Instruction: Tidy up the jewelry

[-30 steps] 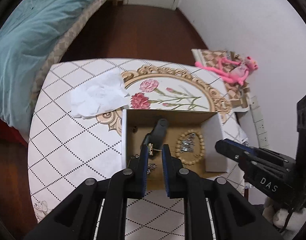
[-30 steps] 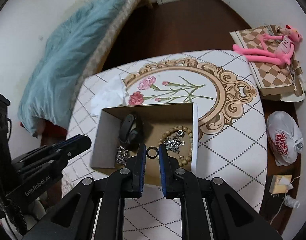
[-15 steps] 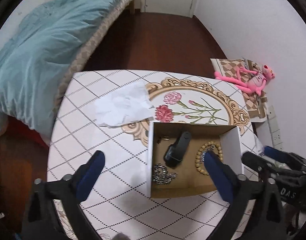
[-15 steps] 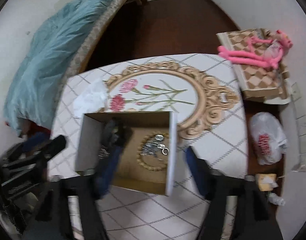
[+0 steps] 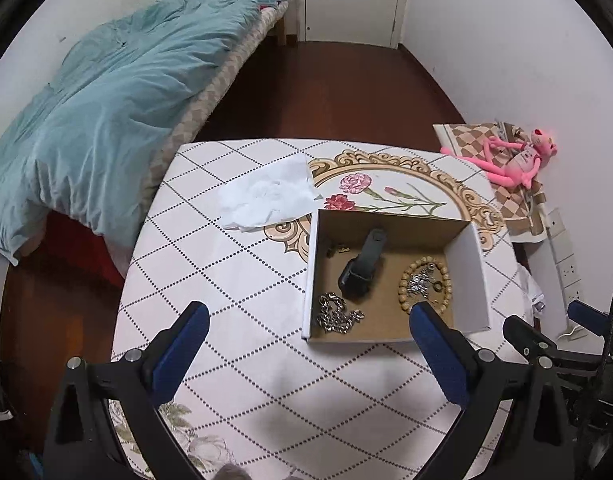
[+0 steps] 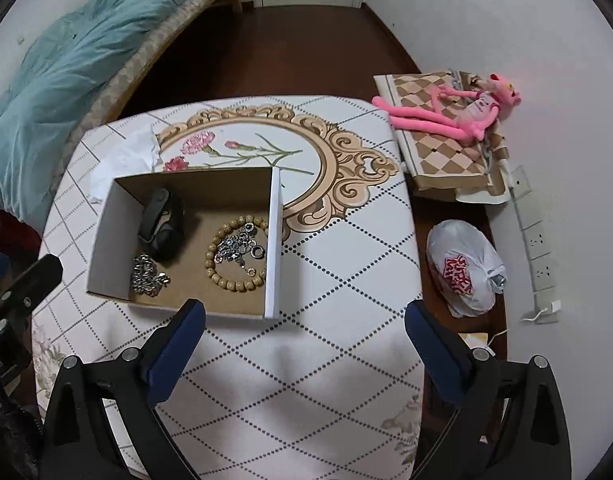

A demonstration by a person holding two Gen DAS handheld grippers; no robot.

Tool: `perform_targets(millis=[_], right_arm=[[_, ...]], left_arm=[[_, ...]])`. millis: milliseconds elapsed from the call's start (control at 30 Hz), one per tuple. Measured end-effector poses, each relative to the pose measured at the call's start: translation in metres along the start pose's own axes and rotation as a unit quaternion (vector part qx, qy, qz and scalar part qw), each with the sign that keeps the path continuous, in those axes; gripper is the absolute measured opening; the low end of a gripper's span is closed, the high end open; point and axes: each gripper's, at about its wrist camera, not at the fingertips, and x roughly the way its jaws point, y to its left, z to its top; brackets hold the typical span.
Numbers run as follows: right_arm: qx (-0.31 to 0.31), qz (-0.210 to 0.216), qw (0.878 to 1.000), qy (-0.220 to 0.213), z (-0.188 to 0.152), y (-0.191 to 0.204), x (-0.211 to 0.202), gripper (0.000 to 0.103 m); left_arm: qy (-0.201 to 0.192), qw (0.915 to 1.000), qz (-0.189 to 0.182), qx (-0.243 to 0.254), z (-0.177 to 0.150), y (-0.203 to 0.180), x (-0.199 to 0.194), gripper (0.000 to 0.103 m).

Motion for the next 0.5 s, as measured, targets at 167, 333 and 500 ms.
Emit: perform_targets(millis=[167,333,500], right_arm=[[0.007,0.0,0.999,-0.031,-0.015,-0.005,-0.039,0.101],[0.01,-0.001,0.997,-0.072,-0.033,-0.01,-0.09,0.101],[0.015,0.0,0.994,-0.111,-0.055,-0.014,-0.145,0.101]], left_arm=[[-0.027,0.9996,-0.004,-0.002,-0.009,-0.003,-0.041,0.102],[-0.059,0.9982,-0.014,-0.003,-0.023,-0.003,-0.09,0.102],[-0.09,0.9959,-0.007,-0.008,-0.037,-0.001,-0.137,0.102]])
